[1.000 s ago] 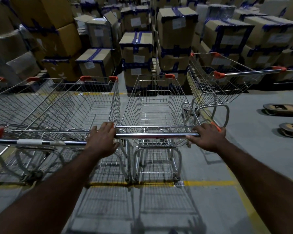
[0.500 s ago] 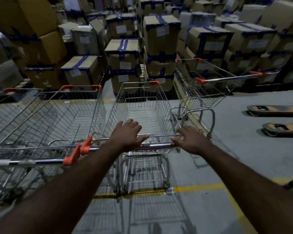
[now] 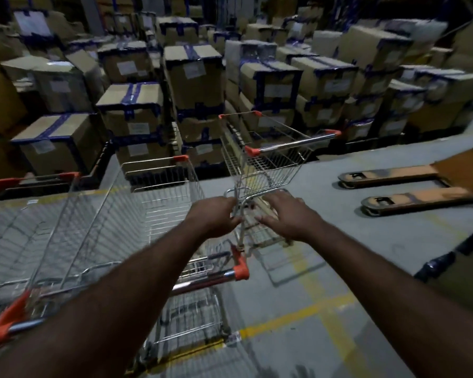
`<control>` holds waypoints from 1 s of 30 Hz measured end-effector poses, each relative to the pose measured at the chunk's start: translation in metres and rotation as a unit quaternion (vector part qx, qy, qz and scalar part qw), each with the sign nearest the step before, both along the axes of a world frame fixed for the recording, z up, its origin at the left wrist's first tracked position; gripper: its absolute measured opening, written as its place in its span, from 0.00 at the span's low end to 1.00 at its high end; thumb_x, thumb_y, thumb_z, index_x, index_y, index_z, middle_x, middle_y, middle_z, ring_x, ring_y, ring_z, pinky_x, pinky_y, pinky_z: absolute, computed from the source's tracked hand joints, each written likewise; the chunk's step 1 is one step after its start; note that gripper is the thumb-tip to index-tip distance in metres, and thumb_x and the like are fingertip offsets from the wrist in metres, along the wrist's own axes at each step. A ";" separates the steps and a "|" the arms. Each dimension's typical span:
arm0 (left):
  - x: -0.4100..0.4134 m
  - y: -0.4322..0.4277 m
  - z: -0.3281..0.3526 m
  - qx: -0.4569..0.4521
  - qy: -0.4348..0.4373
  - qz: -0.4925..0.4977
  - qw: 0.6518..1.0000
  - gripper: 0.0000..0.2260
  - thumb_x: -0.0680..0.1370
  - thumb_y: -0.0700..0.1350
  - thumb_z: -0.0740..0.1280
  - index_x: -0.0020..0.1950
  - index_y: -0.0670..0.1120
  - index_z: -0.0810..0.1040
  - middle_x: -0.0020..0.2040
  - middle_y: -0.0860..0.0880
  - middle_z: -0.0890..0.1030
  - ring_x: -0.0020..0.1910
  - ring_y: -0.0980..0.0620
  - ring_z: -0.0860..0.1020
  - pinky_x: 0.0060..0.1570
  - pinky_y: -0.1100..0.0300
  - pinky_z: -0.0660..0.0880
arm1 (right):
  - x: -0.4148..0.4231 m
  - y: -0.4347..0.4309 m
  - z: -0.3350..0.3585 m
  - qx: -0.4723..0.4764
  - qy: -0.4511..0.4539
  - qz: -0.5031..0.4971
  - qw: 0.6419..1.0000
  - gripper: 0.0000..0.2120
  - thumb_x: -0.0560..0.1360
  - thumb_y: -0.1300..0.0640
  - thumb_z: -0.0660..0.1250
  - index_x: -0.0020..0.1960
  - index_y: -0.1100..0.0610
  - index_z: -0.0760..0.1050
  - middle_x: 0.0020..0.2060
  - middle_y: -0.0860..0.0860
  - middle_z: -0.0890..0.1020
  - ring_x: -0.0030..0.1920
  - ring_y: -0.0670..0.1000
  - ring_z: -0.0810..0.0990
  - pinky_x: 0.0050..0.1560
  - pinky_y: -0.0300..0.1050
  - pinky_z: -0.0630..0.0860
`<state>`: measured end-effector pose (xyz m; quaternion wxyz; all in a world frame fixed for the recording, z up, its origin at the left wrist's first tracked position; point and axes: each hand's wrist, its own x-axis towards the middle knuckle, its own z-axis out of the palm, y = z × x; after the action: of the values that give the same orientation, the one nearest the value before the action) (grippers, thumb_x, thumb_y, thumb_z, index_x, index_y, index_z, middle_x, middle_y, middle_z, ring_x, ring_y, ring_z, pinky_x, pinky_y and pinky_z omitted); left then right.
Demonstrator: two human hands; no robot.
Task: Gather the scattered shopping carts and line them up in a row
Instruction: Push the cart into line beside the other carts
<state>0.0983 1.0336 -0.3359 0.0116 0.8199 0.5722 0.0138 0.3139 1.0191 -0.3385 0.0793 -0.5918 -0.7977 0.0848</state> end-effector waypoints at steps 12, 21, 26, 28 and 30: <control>0.126 0.189 0.005 0.013 -0.067 -0.032 0.997 0.24 0.78 0.65 0.63 0.70 0.54 0.72 0.64 0.48 0.80 0.60 0.47 0.79 0.54 0.50 0.78 | 0.121 0.150 0.022 0.045 -0.032 -0.060 0.997 0.33 0.79 0.34 0.59 0.77 0.51 0.63 0.77 0.53 0.65 0.77 0.54 0.60 0.72 0.60 0.61; 0.192 0.336 -0.013 0.014 -0.096 0.003 0.995 0.23 0.79 0.61 0.64 0.69 0.50 0.73 0.66 0.47 0.77 0.64 0.45 0.74 0.59 0.46 0.71 | 0.186 0.289 0.017 0.004 -0.043 -0.070 0.997 0.33 0.79 0.35 0.60 0.78 0.51 0.62 0.77 0.52 0.64 0.77 0.53 0.59 0.74 0.62 0.59; 0.204 0.382 -0.048 -0.045 -0.118 0.034 0.991 0.26 0.78 0.64 0.64 0.67 0.47 0.74 0.63 0.45 0.77 0.61 0.44 0.74 0.59 0.48 0.74 | 0.221 0.364 -0.004 -0.004 -0.045 -0.050 0.998 0.33 0.78 0.33 0.60 0.77 0.48 0.62 0.77 0.51 0.64 0.77 0.55 0.60 0.73 0.65 0.58; 0.206 0.390 -0.061 -0.052 -0.124 0.062 0.989 0.27 0.77 0.66 0.64 0.67 0.48 0.73 0.64 0.45 0.77 0.62 0.43 0.75 0.61 0.47 0.72 | 0.232 0.397 -0.014 -0.011 -0.042 -0.042 0.998 0.33 0.77 0.33 0.60 0.76 0.50 0.64 0.75 0.52 0.67 0.76 0.55 0.62 0.72 0.65 0.60; 0.211 0.396 -0.068 -0.023 -0.092 0.096 0.991 0.28 0.77 0.68 0.62 0.68 0.49 0.73 0.66 0.47 0.76 0.65 0.45 0.73 0.64 0.45 0.65 | 0.241 0.429 -0.026 -0.024 -0.052 -0.022 0.998 0.35 0.77 0.32 0.61 0.76 0.51 0.64 0.75 0.53 0.67 0.76 0.55 0.63 0.73 0.65 0.60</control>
<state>0.3096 1.4300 -0.4038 0.0820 0.7561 0.6448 0.0770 0.5549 1.4477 -0.3647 0.0258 -0.6147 -0.7851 0.0710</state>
